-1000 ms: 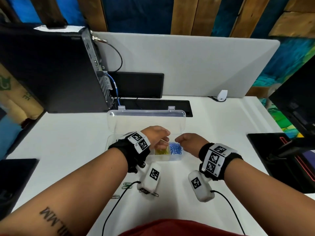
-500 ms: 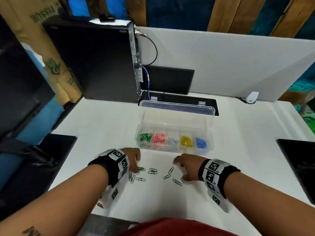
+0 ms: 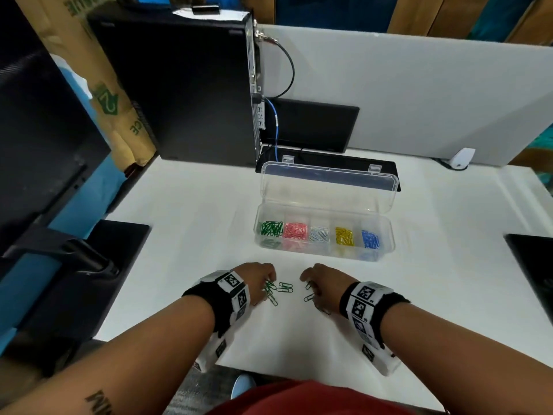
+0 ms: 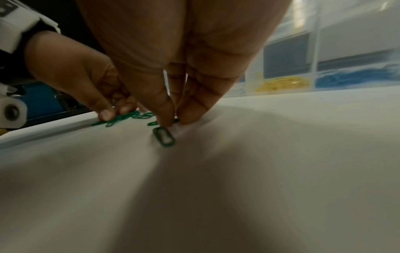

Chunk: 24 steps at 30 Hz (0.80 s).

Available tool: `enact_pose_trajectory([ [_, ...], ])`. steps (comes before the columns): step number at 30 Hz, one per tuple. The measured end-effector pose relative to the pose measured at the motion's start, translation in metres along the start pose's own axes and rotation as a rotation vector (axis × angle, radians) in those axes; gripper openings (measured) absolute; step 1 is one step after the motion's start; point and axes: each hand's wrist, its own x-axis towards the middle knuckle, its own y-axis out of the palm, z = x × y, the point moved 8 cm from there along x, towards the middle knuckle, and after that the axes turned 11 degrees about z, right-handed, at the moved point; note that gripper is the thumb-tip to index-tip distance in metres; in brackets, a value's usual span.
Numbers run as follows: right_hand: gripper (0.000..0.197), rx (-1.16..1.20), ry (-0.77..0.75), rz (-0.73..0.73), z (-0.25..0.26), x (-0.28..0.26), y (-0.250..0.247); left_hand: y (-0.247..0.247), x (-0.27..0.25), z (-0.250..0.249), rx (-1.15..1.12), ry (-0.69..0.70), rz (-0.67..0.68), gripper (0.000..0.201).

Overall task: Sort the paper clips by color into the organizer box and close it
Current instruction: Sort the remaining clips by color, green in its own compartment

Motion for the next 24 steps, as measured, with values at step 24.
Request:
enact_pose_trajectory([
  [24, 0.040, -0.101, -0.139, 0.031, 0.010, -0.002, 0.001, 0.011, 0.006, -0.028, 0.127, 0.135, 0.057, 0.051],
])
